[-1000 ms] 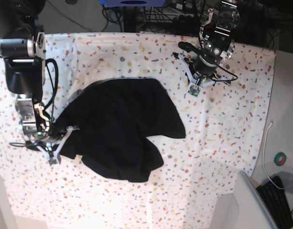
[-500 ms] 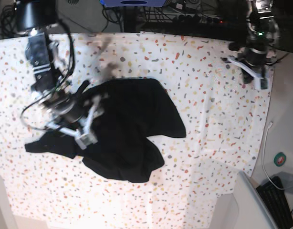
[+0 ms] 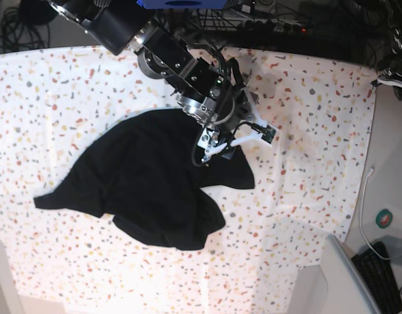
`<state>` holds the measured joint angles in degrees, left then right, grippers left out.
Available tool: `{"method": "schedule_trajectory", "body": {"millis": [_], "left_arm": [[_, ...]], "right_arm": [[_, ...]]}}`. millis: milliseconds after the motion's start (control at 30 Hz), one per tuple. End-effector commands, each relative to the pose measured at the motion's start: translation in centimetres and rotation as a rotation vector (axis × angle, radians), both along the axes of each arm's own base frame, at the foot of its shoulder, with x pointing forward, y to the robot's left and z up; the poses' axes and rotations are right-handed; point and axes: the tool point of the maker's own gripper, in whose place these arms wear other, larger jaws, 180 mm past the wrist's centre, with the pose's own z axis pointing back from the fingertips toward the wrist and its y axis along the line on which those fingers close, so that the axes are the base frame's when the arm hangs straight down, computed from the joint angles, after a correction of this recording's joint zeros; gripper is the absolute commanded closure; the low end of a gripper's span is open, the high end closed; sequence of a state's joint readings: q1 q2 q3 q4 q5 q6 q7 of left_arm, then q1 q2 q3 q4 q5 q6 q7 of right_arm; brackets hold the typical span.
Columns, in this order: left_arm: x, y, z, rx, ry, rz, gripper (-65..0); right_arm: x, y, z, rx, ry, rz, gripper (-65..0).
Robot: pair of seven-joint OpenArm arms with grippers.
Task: Layout the t-shirt on the table in an organized manner, then fold the t-shirt properly
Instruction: 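Grasp the shirt edge with the right gripper and drag it outward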
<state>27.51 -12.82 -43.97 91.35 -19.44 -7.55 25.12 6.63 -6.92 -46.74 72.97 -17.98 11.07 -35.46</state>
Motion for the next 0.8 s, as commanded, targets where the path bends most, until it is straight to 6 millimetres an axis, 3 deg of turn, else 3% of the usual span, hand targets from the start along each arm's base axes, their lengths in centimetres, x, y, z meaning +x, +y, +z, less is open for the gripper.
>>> {"method": "schedule_trajectory", "body": {"millis": [0, 167, 367, 400, 467, 500, 533, 600, 767], "left_arm": [[0.4, 0.7, 1.1, 0.028, -0.032, -0.003, 0.0], [-0.6, 1.4, 0.4, 0.02, -0.013, 0.03, 0.0], [-0.4, 1.2, 0.2, 0.012, -0.012, 0.023, 0.0], [-0.2, 1.2, 0.2, 0.012, -0.016, 0.023, 0.0], [-0.1, 1.1, 0.2, 0.011, -0.018, 0.024, 0.0], [-0.1, 1.1, 0.2, 0.011, -0.019, 0.024, 0.0], [-0.1, 1.1, 0.2, 0.011, -0.019, 0.024, 0.0], [0.5, 1.1, 0.5, 0.013, -0.033, 0.023, 0.0], [0.8, 1.1, 0.5, 0.015, -0.037, 0.022, 0.0]], "right_arm": [[0.8, 0.7, 0.5, 0.02, -0.026, 0.003, -36.8], [2.1, -0.9, -2.0, -0.031, -0.027, -0.064, -36.8], [1.6, -2.2, -4.1, -0.085, 0.013, -0.077, -35.6], [1.4, -2.2, -4.2, -0.084, 0.015, -0.077, -31.7], [1.0, -2.1, -4.1, -0.076, 0.018, -0.078, -14.4], [0.9, -1.8, -3.6, -0.061, 0.013, -0.078, -2.0], [0.6, -1.5, -3.2, -0.042, 0.01, -0.079, 0.0], [0.0, -2.2, -2.6, -0.016, -0.001, -0.093, 0.0], [0.1, -5.4, 2.0, 0.107, -0.069, -0.203, 0.0]]}}
